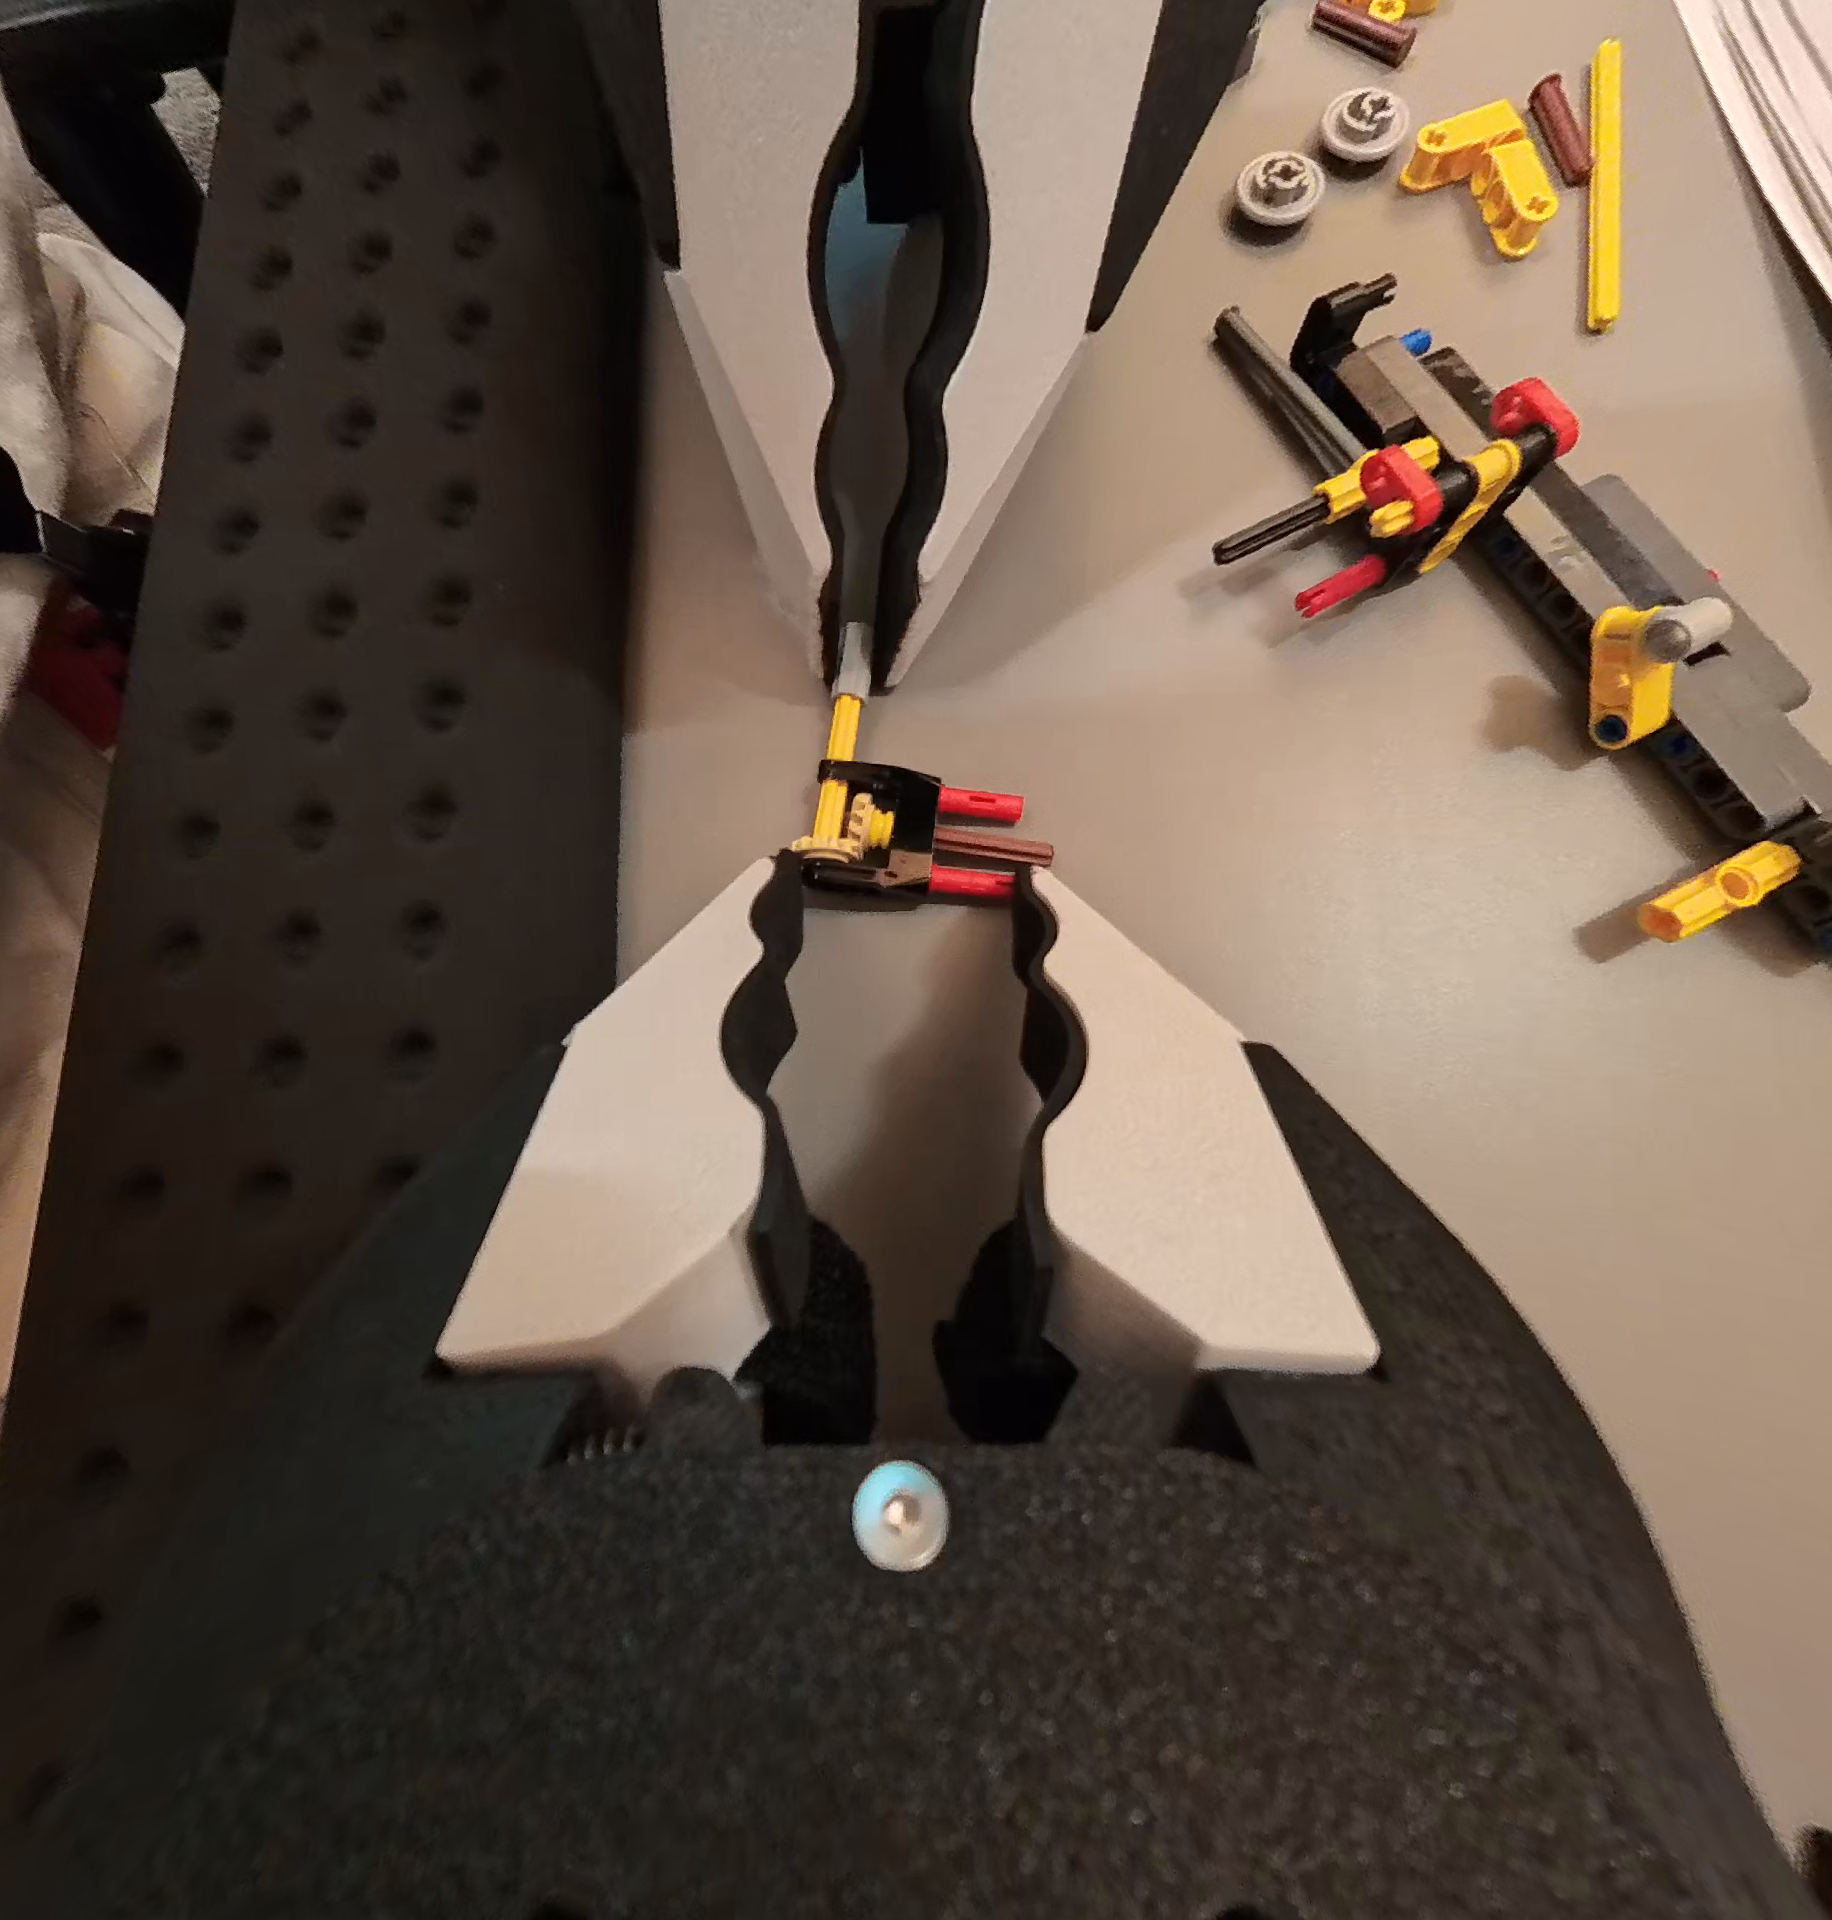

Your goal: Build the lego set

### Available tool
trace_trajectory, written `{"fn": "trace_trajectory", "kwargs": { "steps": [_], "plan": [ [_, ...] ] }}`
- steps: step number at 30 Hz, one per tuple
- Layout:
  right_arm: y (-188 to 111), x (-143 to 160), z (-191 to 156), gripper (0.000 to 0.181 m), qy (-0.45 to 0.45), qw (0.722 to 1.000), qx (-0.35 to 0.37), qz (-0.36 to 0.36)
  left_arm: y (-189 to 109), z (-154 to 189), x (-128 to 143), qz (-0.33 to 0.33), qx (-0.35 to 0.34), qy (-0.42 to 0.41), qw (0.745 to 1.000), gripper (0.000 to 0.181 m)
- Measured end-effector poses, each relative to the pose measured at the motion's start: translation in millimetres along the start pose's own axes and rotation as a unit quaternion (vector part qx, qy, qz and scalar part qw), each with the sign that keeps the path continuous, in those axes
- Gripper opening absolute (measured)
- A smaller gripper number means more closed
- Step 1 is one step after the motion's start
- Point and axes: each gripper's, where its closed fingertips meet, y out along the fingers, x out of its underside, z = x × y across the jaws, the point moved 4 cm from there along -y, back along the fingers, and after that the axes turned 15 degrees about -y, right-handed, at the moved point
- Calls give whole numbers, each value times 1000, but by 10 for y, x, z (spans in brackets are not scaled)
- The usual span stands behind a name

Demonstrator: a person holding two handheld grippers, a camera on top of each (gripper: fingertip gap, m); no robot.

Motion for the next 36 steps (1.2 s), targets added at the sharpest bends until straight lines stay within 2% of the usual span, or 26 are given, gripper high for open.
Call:
{"fn": "trace_trajectory", "kwargs": {
  "steps": [8, 15, 18, 21, 23, 26, 30, 33, 36],
  "plan": [
    [1, 9, 1, 40, -6, 1000, 3, -1, 18, 32, 0, 13, -16, -20, 1000, 6],
    [-23, 23, 3, 40, -1, 1000, 2, 1, 45, 68, -11, 7, -11, 3, 1000, 6],
    [-100, 53, 20, 43, 3, 999, 30, -12, 55, 71, -23, 6, -1, 4, 1000, 6],
    [-198, 49, -16, 32, 7, 999, 53, -8, 61, 79, -28, 0, 0, 12, 1000, 6],
    [-177, 37, -79, 27, 13, 999, 46, -7, 62, 83, -30, -6, 1, 16, 1000, 6],
    [-84, 56, -139, 34, 31, 999, 23, -23, 62, 81, -40, -18, 4, 16, 1000, 6],
    [-60, 19, -164, 32, 48, 999, 11, -12, 68, 77, -54, -20, 3, 6, 1000, 5],
    [-56, 33, -135, 22, 47, 998, 41, -19, 76, 82, -63, -20, 2, 4, 1000, 5],
    [-37, 25, -111, 23, 50, 996, 71, -23, 96, 104, -77, -23, 0, 3, 1000, 5]
  ]
}}
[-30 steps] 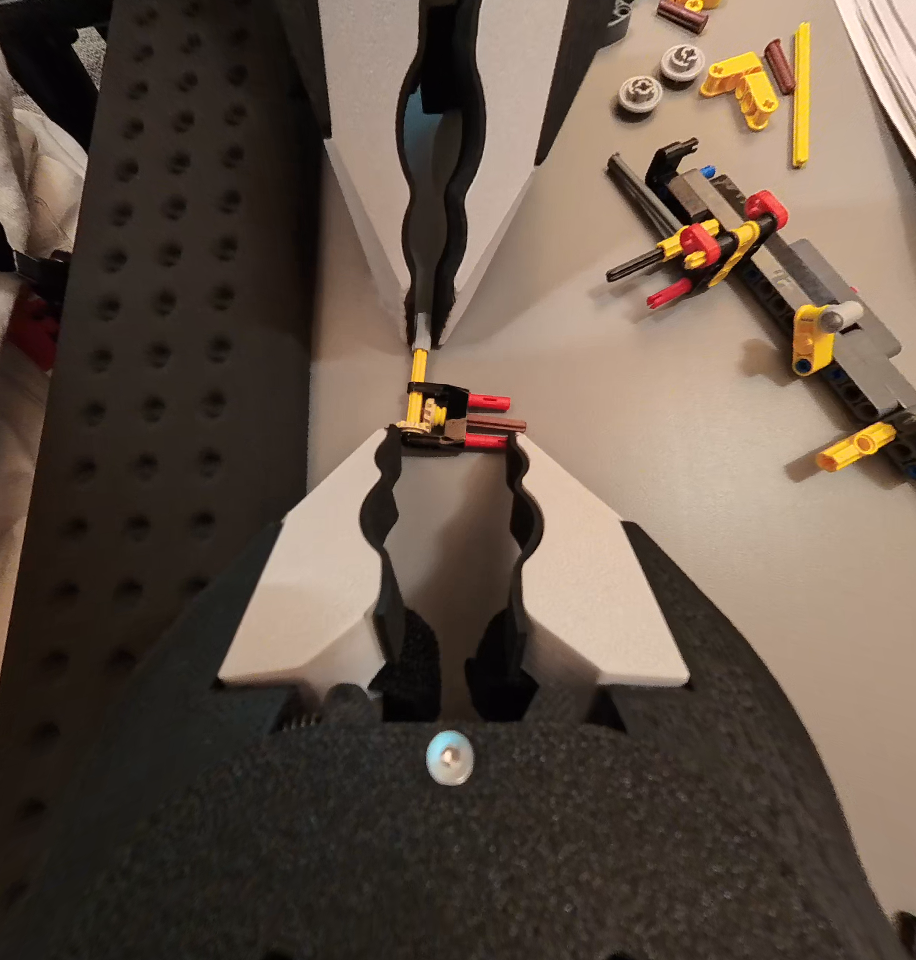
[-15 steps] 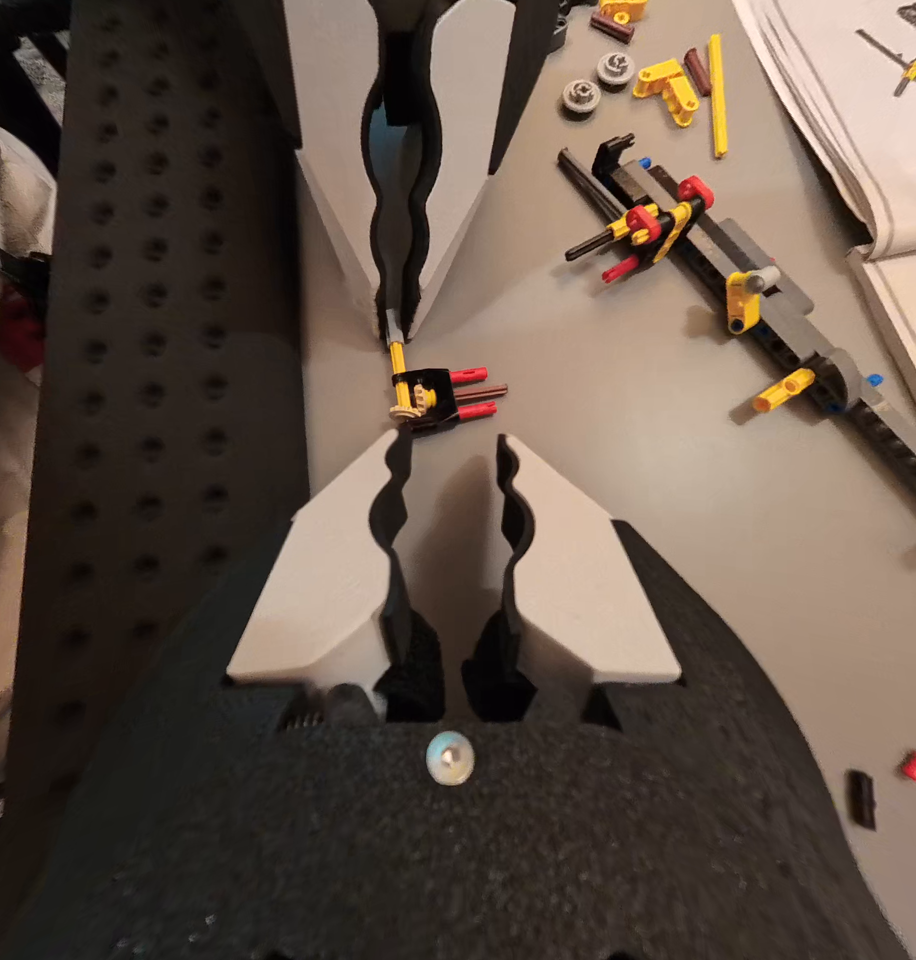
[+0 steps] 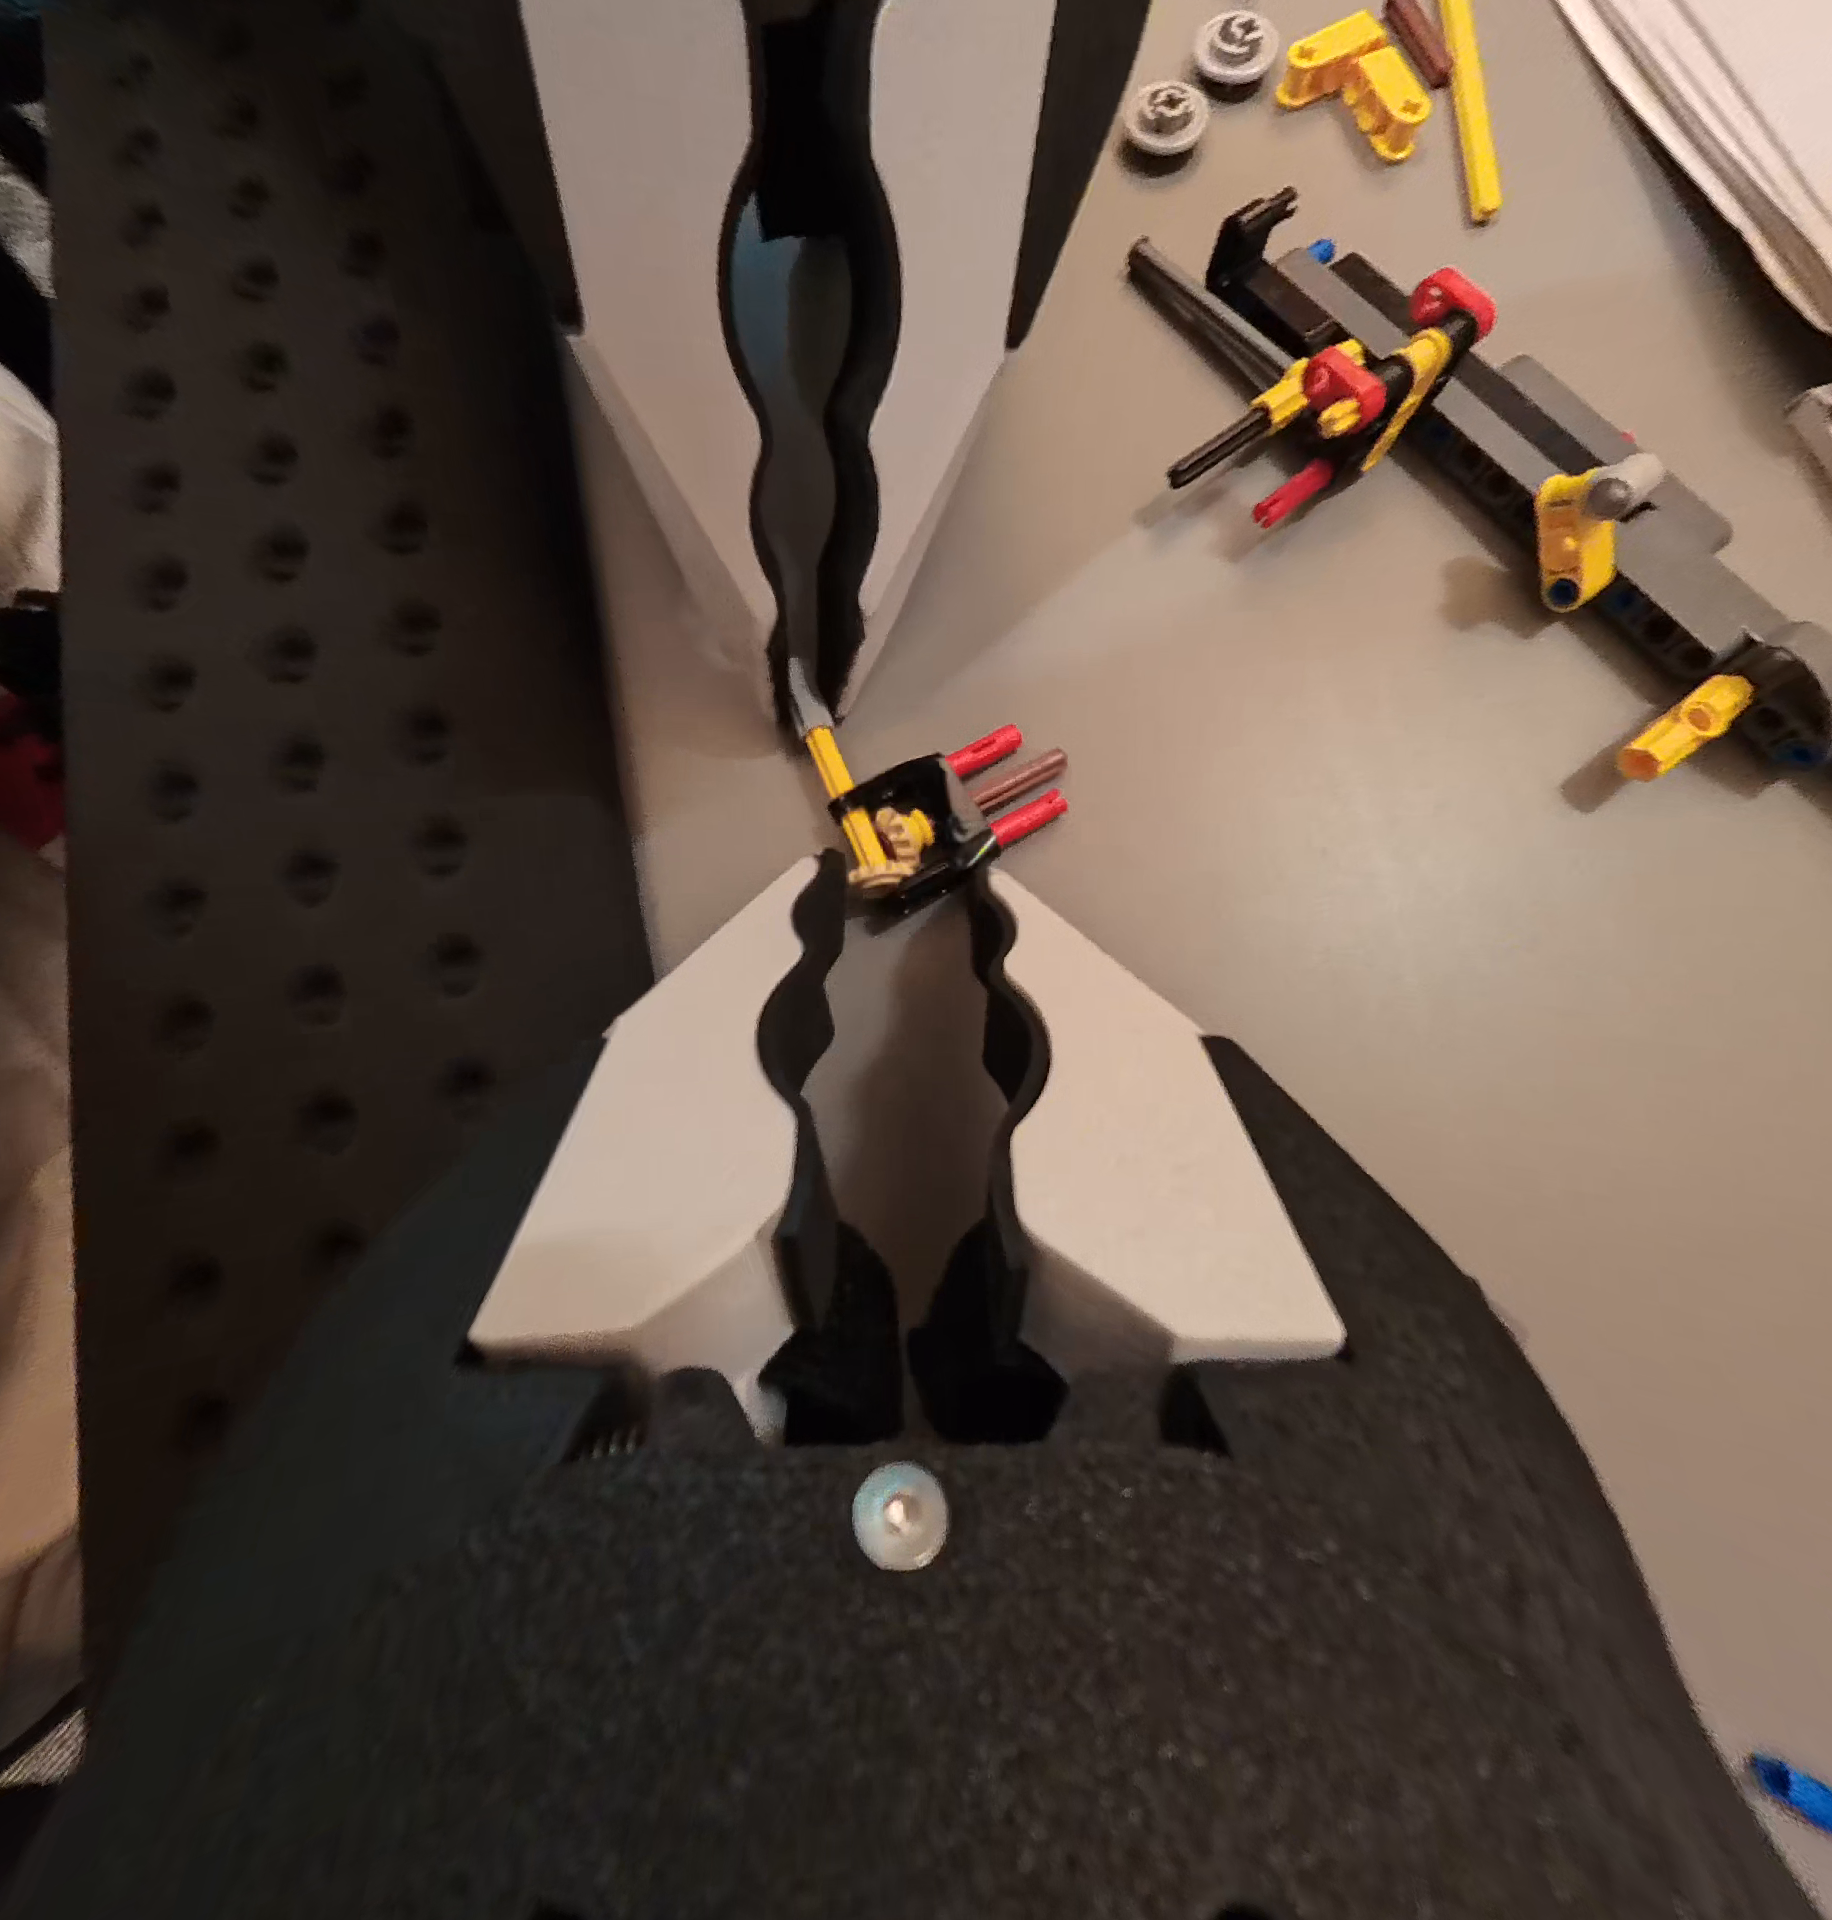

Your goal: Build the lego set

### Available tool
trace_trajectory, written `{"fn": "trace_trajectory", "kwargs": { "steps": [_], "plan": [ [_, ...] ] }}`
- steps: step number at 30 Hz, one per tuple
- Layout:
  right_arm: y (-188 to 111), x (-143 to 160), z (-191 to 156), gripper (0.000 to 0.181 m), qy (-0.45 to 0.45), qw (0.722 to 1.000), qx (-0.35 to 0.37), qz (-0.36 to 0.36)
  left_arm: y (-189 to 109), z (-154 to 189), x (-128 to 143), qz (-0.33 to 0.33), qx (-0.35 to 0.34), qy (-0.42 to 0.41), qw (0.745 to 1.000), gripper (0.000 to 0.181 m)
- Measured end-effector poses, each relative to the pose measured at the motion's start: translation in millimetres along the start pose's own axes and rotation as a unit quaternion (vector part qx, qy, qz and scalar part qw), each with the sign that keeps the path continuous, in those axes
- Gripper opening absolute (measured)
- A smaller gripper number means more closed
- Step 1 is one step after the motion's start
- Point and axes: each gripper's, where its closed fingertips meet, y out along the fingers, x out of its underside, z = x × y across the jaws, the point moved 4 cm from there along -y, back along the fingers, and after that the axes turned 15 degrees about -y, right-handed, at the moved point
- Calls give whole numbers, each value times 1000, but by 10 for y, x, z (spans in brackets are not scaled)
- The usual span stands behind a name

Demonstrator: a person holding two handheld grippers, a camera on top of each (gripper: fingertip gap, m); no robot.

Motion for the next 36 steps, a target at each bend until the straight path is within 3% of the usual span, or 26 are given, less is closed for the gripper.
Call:
{"fn": "trace_trajectory", "kwargs": {
  "steps": [18, 26, 34, 36],
  "plan": [
    [-14, 17, -7, 19, 15, 1000, -12, 12, 4, 19, 19, 15, -10, -13, 1000, 5],
    [10, -6, -7, 21, 8, 1000, 18, 0, 20, 37, 2, 17, -9, -18, 1000, 5],
    [21, -31, -42, 36, 19, 999, 42, -27, 42, 56, -16, 48, -47, -92, 993, 5],
    [11, -15, -18, 31, 21, 998, 51, -35, 41, 53, -20, 57, -63, -109, 990, 5]
  ]
}}
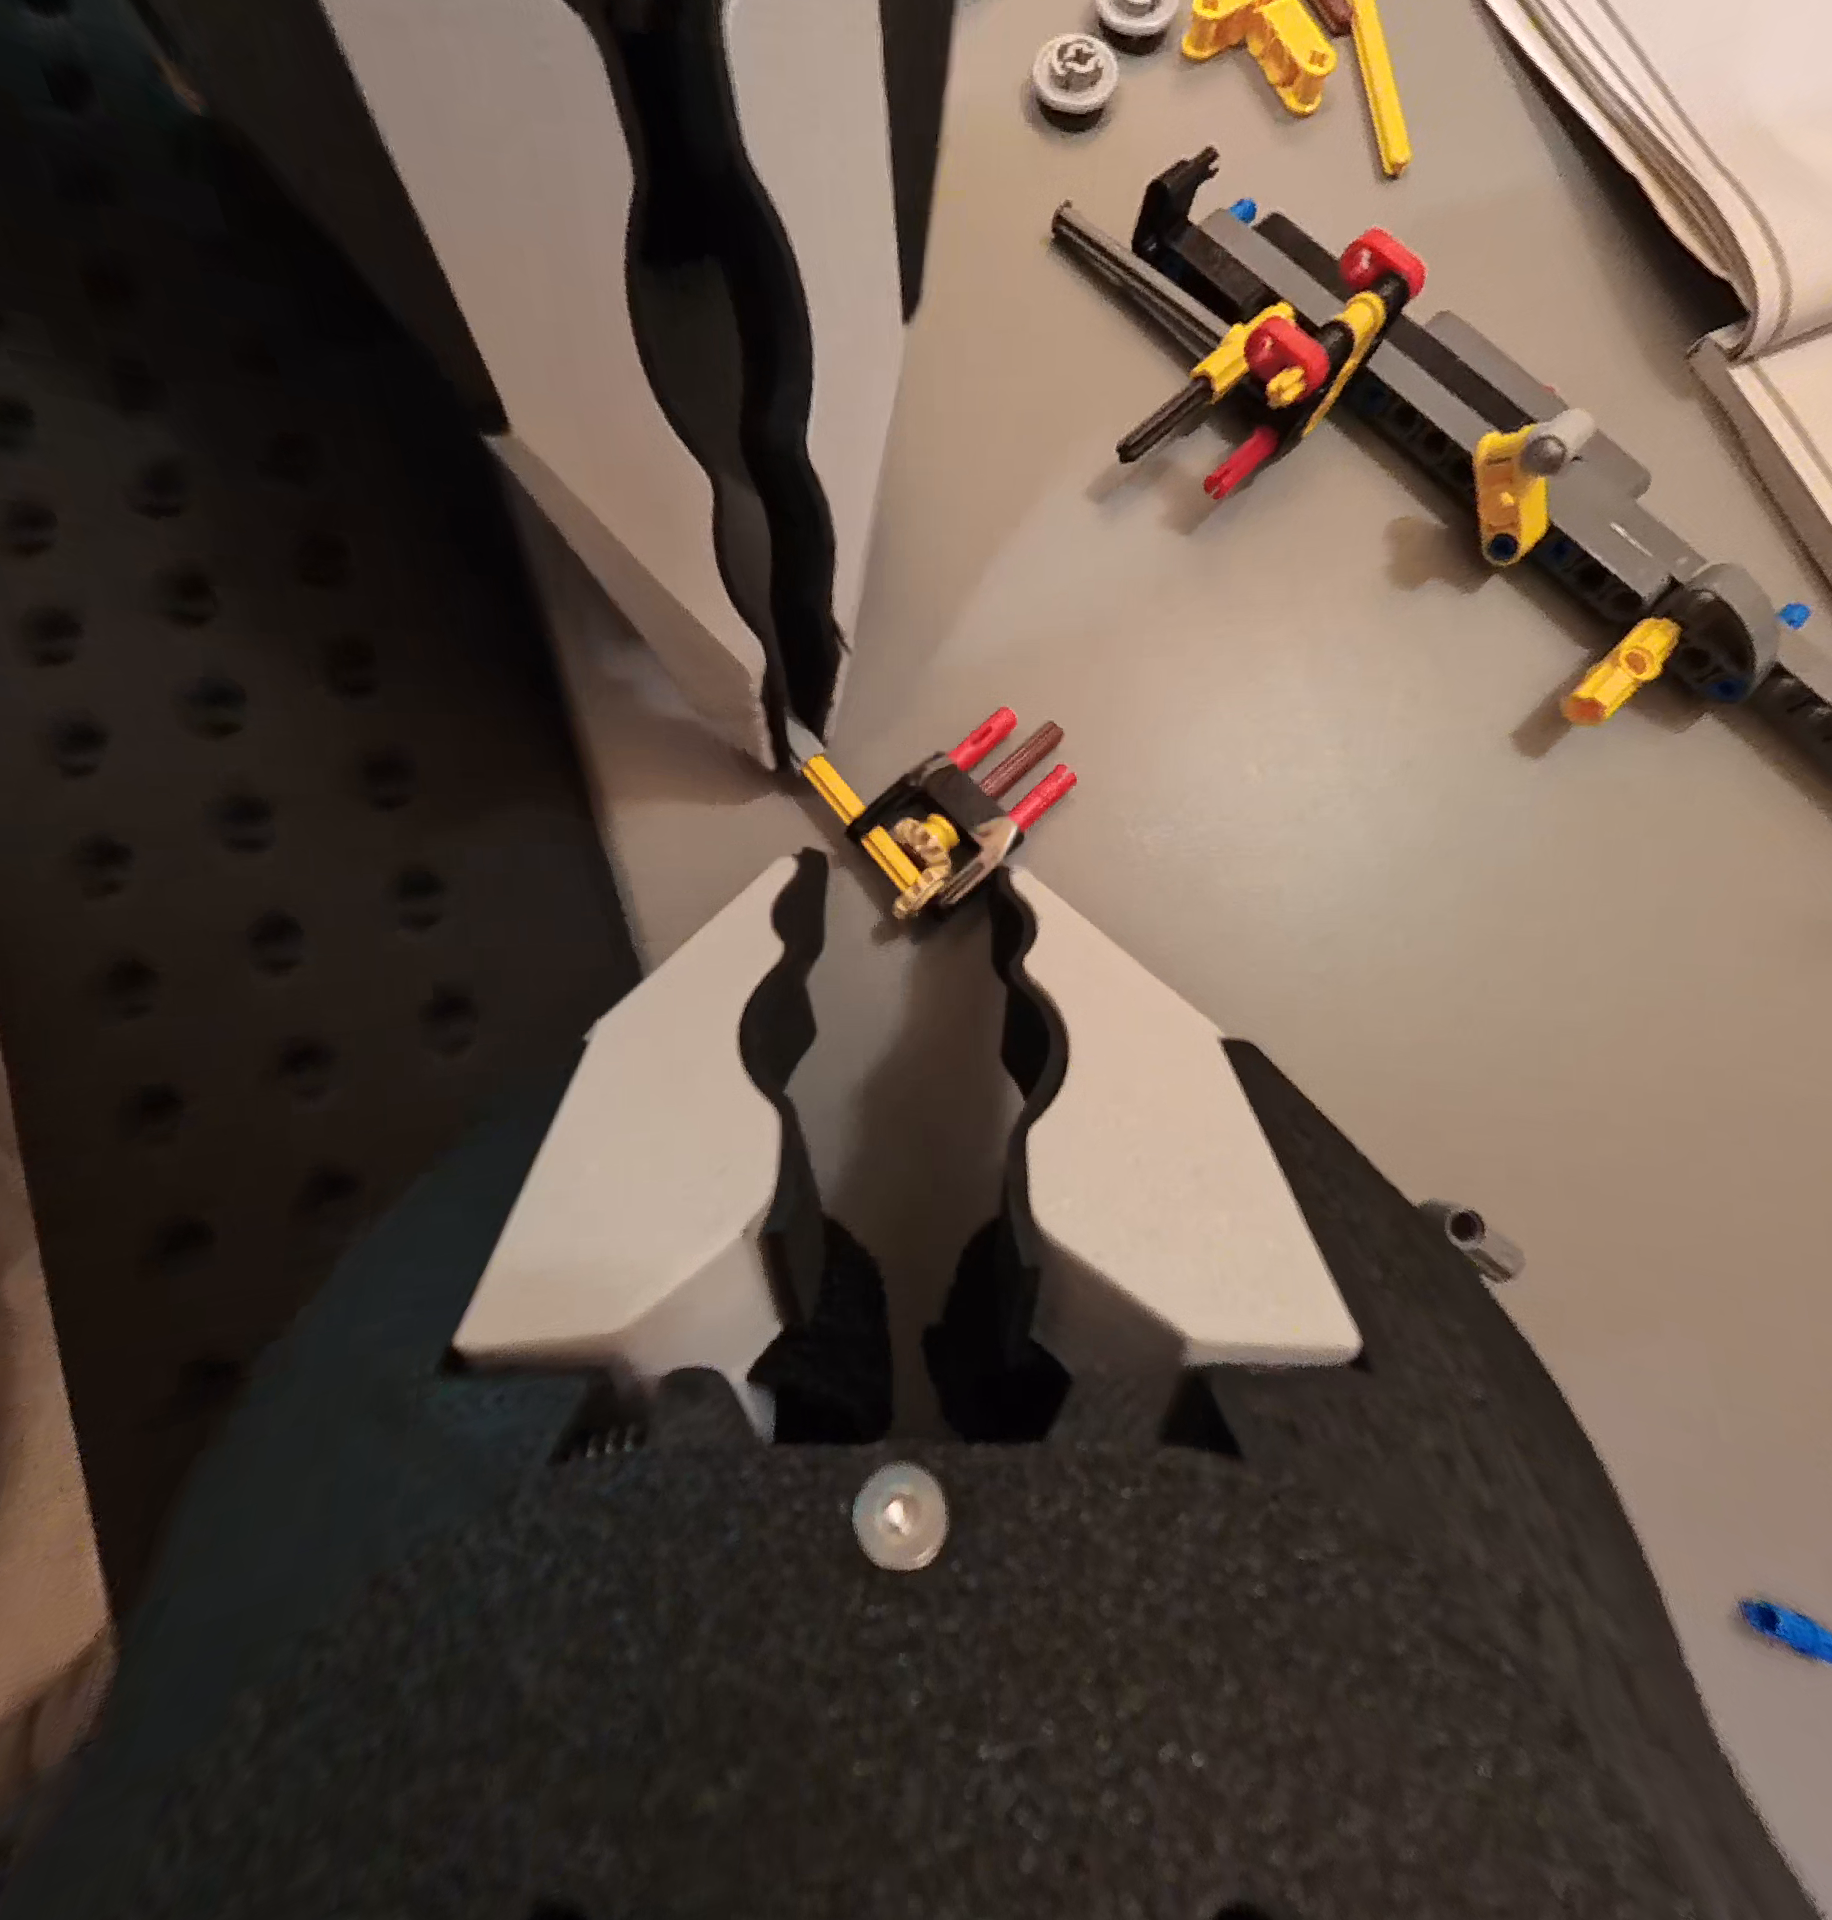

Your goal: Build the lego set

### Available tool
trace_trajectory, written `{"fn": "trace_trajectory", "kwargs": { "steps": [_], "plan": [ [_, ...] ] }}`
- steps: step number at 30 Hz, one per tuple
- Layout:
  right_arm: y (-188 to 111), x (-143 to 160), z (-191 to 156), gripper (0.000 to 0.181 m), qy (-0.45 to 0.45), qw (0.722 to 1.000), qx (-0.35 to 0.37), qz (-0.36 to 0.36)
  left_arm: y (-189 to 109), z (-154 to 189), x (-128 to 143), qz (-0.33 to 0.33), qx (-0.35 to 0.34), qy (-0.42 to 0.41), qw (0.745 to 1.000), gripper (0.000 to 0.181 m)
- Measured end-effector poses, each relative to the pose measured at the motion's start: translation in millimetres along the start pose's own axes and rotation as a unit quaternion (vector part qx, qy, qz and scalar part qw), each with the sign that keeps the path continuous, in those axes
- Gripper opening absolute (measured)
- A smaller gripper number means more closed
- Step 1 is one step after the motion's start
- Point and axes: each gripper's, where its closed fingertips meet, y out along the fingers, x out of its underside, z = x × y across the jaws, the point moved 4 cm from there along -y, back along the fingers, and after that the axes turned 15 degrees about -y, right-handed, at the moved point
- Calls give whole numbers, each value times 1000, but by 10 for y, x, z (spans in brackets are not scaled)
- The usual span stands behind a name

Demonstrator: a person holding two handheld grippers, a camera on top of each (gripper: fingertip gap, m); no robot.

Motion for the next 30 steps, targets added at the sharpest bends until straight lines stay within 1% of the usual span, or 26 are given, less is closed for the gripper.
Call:
{"fn": "trace_trajectory", "kwargs": {
  "steps": [2, 5, 8, 10, 12, 16, 21, 23, 26, 30],
  "plan": [
    [-22, 26, 23, 19, 6, 1000, 2, -7, 2, 2, 0, 8, -17, 1, 1000, 5],
    [-23, 20, 17, 22, 29, 1000, -5, 4, 4, 9, 2, 11, -27, 9, 1000, 5],
    [-13, 11, 23, 22, 28, 1000, 4, -1, 4, 0, -4, 12, -15, -5, 1000, 5],
    [-10, 3, 24, 24, 39, 999, 11, -8, 8, 1, -12, 15, -20, -11, 1000, 5],
    [-1, -19, -7, 35, 52, 999, 13, -8, 24, 18, -22, 20, -30, -8, 999, 5],
    [6, -10, -16, 33, 38, 998, 50, -25, 52, 47, -38, 22, -31, -14, 999, 5],
    [5, -8, -13, 33, 41, 997, 58, -27, 61, 70, -28, 46, -63, -52, 996, 5],
    [10, -10, -14, 38, 41, 997, 55, -19, 66, 74, -32, 58, -63, -77, 993, 5],
    [13, -25, -32, 53, 50, 998, 28, -9, 67, 60, -49, 70, -38, -134, 988, 6],
    [23, -30, -21, 61, 46, 998, 26, -14, 90, 113, -55, 73, -12, -164, 984, 6]
  ]
}}
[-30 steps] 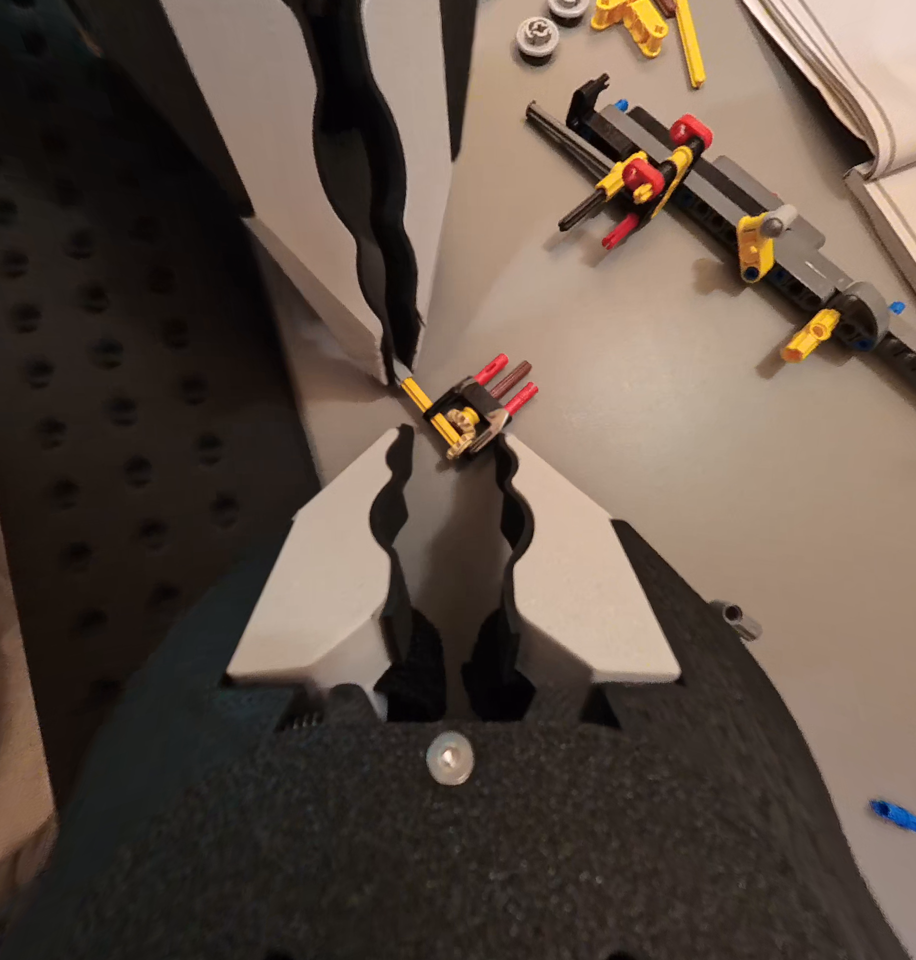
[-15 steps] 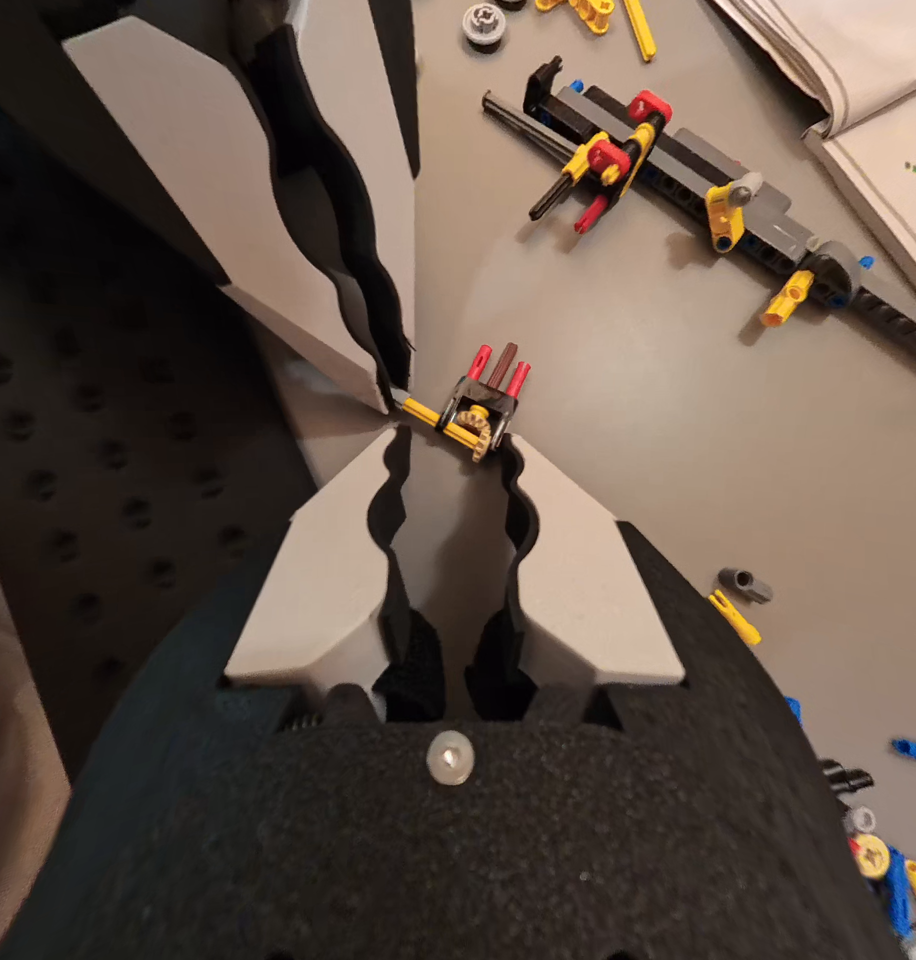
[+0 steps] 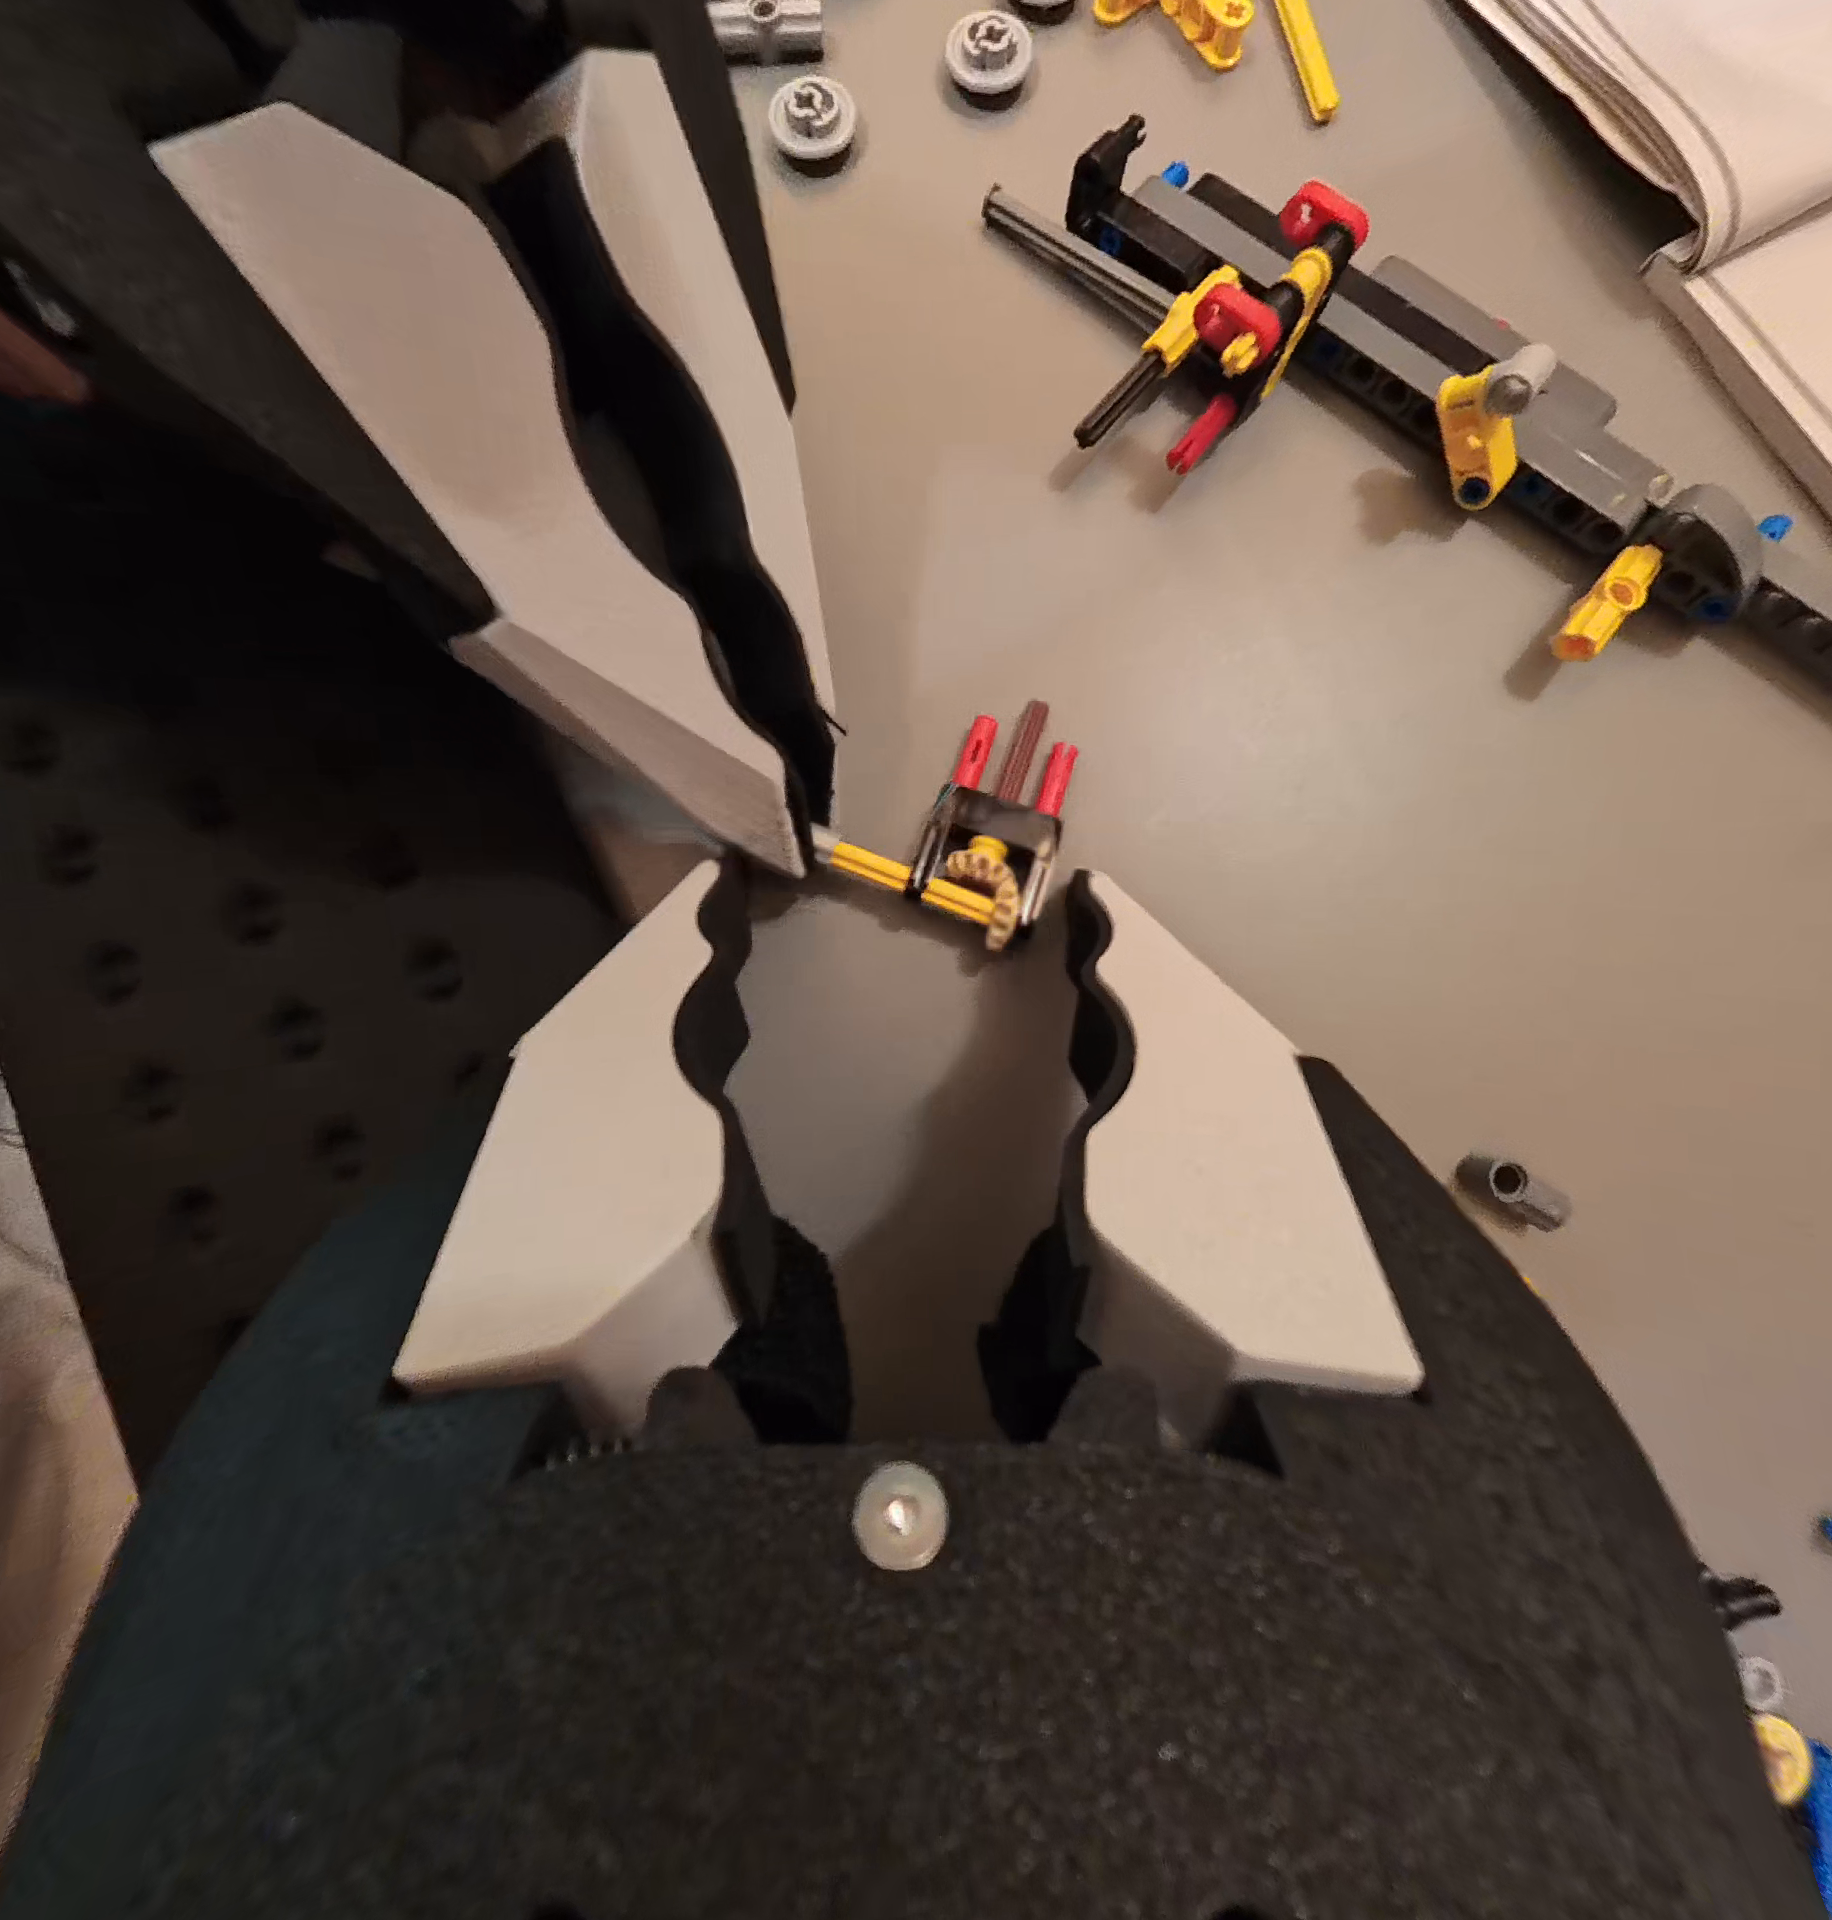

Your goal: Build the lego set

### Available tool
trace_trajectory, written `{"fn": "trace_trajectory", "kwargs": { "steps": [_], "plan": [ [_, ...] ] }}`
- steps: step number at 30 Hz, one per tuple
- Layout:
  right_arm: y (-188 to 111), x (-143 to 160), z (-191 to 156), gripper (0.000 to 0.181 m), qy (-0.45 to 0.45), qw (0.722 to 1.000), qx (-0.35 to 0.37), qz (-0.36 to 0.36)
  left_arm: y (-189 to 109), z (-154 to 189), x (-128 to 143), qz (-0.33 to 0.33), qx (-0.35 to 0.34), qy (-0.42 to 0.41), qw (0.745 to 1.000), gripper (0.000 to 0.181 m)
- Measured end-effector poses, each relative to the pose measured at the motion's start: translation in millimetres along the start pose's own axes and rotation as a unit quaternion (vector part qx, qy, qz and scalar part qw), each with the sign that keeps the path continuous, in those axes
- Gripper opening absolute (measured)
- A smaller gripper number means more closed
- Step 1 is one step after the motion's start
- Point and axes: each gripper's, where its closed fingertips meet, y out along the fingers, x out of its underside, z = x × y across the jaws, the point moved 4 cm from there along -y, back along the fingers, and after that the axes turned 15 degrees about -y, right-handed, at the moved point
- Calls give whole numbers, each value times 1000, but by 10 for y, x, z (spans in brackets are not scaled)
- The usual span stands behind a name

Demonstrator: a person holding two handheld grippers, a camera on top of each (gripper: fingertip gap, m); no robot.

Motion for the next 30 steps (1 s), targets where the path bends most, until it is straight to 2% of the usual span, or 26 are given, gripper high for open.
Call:
{"fn": "trace_trajectory", "kwargs": {
  "steps": [3, 9, 12, 14, 16, 18, 21, 23, 26, 30],
  "plan": [
    [-4, 15, 23, 66, 5, 1000, 9, -7, -17, -9, -21, 12, -5, -7, 1000, 6],
    [-62, 23, 13, 64, -1, 999, 38, -13, -1, -7, -10, 6, 0, -34, 999, 8],
    [-66, 21, 5, 62, -4, 999, 42, -14, -28, 34, -61, 24, 27, -59, 998, 22],
    [-81, 31, 4, 63, -3, 999, 41, -10, -69, 32, -78, 28, 33, -62, 997, 38],
    [-104, 48, 11, 63, -3, 999, 34, 2, -162, 59, -89, 17, 47, -14, 999, 42],
    [-129, 33, 2, 63, -6, 999, 16, 29, -285, -44, -194, 18, 7, 97, 995, 57],
    [-149, 8, 8, 64, -19, 998, 1, 54, -315, -186, -383, -5, -20, 295, 955, 56],
    [-125, 18, -20, 63, -28, 998, -13, 47, -197, -222, -418, -44, -2, 375, 926, 52],
    [-107, 41, -24, 53, -36, 999, -2, 33, 1, -273, -413, -103, 25, 420, 901, 46],
    [-82, 55, -19, 46, -42, 999, 6, 21, 67, -232, -407, -123, 53, 451, 883, 42]
  ]
}}
